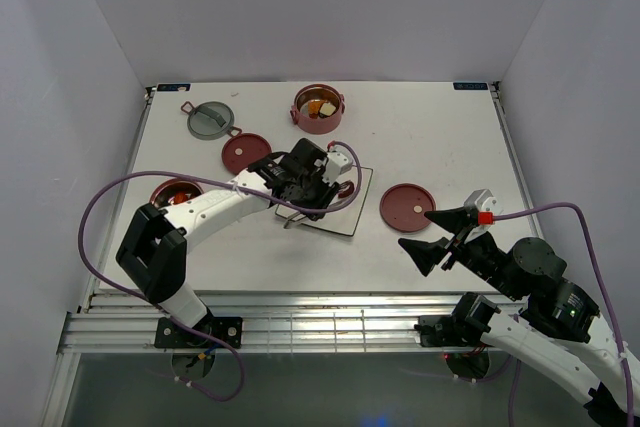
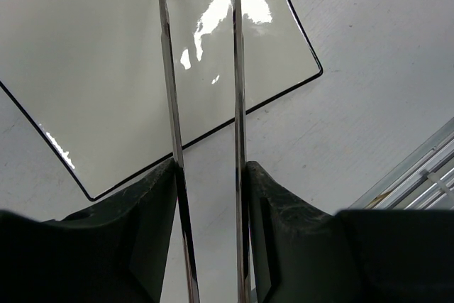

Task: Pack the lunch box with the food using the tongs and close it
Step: Pick up the fake food from the plate.

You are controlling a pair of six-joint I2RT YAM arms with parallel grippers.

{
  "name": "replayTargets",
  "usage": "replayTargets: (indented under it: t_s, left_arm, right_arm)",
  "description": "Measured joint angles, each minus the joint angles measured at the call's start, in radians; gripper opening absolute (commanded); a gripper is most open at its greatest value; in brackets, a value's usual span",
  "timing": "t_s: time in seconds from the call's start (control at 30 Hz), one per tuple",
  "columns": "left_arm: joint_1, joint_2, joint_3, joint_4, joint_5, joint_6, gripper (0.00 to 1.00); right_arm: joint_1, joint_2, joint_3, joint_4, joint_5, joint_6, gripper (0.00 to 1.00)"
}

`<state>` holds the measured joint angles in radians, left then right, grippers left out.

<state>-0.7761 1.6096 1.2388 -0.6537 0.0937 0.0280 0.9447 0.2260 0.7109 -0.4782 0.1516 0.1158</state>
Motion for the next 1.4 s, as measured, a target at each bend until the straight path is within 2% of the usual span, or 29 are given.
replayTargets:
  t_s: [0.33,0.6,0.83,0.97,1.1,1.3,1.4]
  left_arm:
    - [0.0,0.039,0.0,-0.007,-0.026,-0.002,0.49]
    - [0.0,0.039,0.002,-0.008,-0.061,-0.003,0.51]
    - [-0.003,0.039,0.002,-0.007,-0.064,-0.004,0.42]
    - [-0.007,0.039,0.002,-0.006,-0.061,-0.01,0.32]
    - [-0.009,0.037,0.011,-0.006,-0.075,-0.02,0.16]
    - [-0.013,0.006,0.071,0.026,-0.189,-0.071,0.15]
    - [-0.006,0.003,0.147,0.063,-0.277,-0.097,0.16]
  right_arm:
    - [0.0,0.0,0.0,0.0,0.0,0.0,0.89]
    - [0.0,0.0,0.0,0.0,0.001,0.0,0.89]
    - [0.0,0.0,0.0,0.0,0.003,0.0,0.89]
    - [0.0,0.0,0.0,0.0,0.003,0.0,0.89]
    - [0.001,0.0,0.0,0.0,0.003,0.0,0.89]
    - [0.005,0.0,0.0,0.0,0.004,0.0,0.89]
    - [0.006,0.0,0.0,0.0,0.004,0.0,0.89]
